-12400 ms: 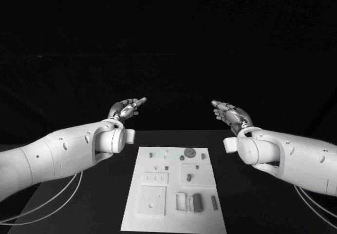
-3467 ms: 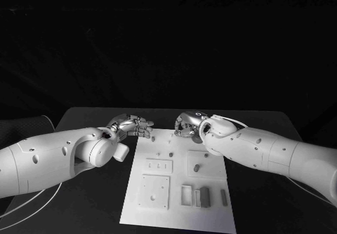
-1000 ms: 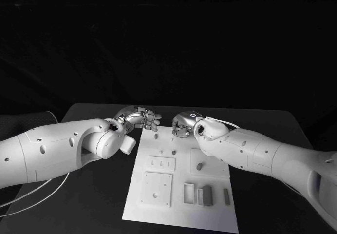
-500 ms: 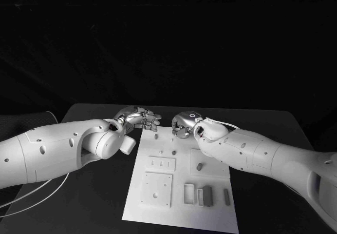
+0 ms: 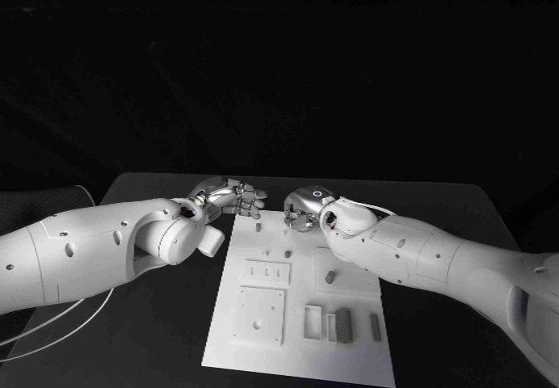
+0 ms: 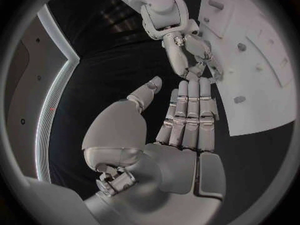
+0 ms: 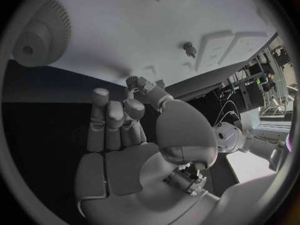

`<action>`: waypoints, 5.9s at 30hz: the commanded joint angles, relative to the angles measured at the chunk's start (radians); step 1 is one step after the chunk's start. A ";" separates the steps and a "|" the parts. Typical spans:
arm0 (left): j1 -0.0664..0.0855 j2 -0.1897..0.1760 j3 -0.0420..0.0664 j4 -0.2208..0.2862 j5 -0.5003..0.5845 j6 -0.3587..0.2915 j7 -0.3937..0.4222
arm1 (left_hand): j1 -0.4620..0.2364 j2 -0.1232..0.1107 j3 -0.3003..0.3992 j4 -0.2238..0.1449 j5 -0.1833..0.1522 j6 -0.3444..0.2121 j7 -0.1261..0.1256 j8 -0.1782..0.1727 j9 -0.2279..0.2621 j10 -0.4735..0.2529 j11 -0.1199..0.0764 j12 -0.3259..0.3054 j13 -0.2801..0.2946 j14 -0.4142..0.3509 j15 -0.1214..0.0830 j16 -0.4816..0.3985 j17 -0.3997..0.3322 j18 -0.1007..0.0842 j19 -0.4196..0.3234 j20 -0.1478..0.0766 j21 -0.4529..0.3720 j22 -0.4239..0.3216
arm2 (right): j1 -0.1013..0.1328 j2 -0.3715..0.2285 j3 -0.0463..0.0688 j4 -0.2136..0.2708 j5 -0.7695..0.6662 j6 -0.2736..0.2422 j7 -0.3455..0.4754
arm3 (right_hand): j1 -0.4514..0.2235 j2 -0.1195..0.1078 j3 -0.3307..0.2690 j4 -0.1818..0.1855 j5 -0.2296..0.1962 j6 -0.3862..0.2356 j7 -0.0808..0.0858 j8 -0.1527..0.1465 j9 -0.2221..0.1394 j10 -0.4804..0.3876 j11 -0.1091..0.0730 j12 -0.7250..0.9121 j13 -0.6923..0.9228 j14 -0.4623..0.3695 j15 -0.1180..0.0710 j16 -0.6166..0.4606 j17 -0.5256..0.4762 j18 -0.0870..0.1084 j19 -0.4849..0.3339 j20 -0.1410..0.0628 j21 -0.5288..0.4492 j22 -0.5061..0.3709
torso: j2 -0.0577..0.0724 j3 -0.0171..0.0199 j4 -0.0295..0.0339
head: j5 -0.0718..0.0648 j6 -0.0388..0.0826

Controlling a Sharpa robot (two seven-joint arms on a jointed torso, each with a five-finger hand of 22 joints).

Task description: Assemble the parts on the task board

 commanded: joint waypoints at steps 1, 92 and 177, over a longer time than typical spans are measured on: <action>0.001 0.005 0.001 0.000 -0.004 0.002 0.008 | 0.006 0.006 -0.004 -0.004 -0.004 0.002 0.000 -0.001 0.002 -0.006 -0.002 0.007 0.003 0.009 -0.001 -0.005 0.003 0.017 0.007 0.000 -0.006 0.002 | -0.002 0.003 -0.001 -0.002 -0.013 0.008 0.004 | 0.005 -0.007 0.006 0.001 0.002 -0.004 0.005 -0.006 0.002 0.007 0.001 0.001 -0.001 0.001 -0.003 0.004 -0.001 0.012 0.002 -0.007 0.004 0.021 | 0.000 0.0001 -0.0003 | -0.007 0.005; -0.001 -0.034 -0.004 -0.056 -0.083 0.066 0.044 | 0.010 -0.002 -0.020 0.001 -0.012 -0.011 0.008 -0.016 0.005 -0.033 0.005 0.013 0.029 0.016 0.000 -0.033 0.034 0.014 0.009 0.000 -0.017 0.006 | 0.029 -0.329 0.049 0.224 0.145 0.215 -0.039 | -0.049 -0.200 0.060 0.147 -0.110 -0.300 0.086 -0.130 -0.030 -0.095 0.081 0.033 -0.003 -0.079 0.073 0.018 -0.016 0.012 -0.049 0.027 -0.022 0.023 | 0.001 0.0031 -0.0050 | -0.034 0.041; 0.000 -0.027 -0.003 -0.062 -0.082 0.066 0.029 | 0.000 -0.005 -0.020 0.000 -0.011 -0.030 0.015 -0.028 0.005 -0.045 0.008 0.013 0.038 0.018 0.000 -0.047 0.047 0.015 0.009 0.001 -0.022 0.007 | 0.021 -0.243 0.049 0.089 0.162 0.158 0.014 | -0.030 0.009 0.075 0.004 -0.025 -0.149 0.057 -0.046 -0.023 -0.073 0.053 0.062 -0.025 -0.077 0.046 0.061 -0.037 0.012 -0.053 0.023 0.015 0.021 | 0.000 0.0032 -0.0082 | -0.016 0.021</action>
